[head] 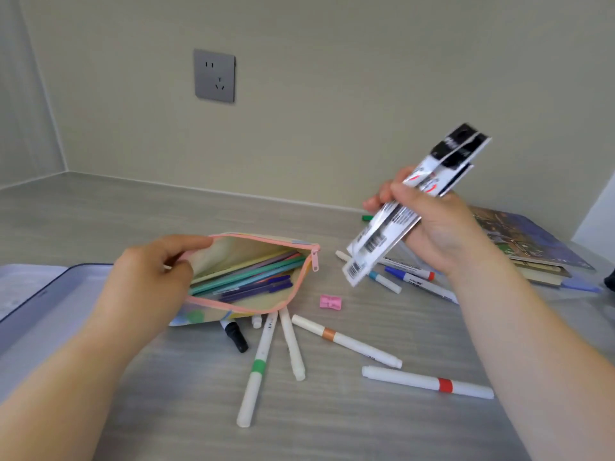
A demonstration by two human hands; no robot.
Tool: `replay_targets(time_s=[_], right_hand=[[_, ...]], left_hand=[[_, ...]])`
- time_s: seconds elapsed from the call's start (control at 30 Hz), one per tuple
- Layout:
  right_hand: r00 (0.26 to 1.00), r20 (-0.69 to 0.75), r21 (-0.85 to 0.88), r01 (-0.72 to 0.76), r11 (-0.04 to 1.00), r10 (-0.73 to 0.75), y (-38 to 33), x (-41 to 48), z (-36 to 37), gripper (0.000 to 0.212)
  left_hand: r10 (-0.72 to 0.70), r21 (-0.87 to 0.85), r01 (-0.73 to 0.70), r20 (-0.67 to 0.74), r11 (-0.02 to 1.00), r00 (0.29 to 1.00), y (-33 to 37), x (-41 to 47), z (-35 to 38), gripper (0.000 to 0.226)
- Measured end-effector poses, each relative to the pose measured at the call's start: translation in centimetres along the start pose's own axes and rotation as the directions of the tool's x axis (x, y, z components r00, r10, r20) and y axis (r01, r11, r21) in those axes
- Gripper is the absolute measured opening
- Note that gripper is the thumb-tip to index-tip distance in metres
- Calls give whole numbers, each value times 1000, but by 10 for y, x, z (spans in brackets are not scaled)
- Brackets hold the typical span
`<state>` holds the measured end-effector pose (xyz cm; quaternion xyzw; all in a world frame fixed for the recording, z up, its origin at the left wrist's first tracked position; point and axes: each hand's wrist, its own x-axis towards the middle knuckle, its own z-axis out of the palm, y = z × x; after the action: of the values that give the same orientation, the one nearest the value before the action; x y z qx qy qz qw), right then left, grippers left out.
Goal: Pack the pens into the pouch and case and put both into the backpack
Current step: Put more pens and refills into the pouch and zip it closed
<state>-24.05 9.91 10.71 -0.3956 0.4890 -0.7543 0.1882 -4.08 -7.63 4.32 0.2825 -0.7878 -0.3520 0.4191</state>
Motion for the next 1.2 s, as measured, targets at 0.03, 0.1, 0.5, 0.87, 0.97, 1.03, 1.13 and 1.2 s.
replay_targets(time_s=[0.03,0.1,0.5,0.87,0.97,1.03,1.13,1.2], right_hand=[[1000,0,135,29,990,-29,-2,0,6,18],[998,-18,328,69,942,-67,-3,1,19,15],[972,161,-353,216,910,-168,40,-3,87,30],[929,364,-899,332,284,66,48,-7,87,6],[909,414,-910,413,45,38,55,-6,96,8],[887,459,-877,462,-130,52,61,-8,102,24],[876,456,-836,482,-262,156,68,-12,109,39],[879,440,-829,476,-294,182,71,-13,110,33]], left_hand=[[-1,-32,1,7,999,1000,2,0,-1,41],[-1,-102,4,24,995,1000,3,0,-3,41],[-93,-298,137,159,945,983,-8,7,-6,54],[-92,-301,147,189,942,978,-8,9,-6,49],[-135,-307,193,202,932,970,-9,9,-4,54],[-130,-317,200,228,927,965,-9,8,-4,51],[-122,-326,200,245,924,962,-8,8,-3,49],[-114,-325,196,256,925,960,-8,7,-2,51]])
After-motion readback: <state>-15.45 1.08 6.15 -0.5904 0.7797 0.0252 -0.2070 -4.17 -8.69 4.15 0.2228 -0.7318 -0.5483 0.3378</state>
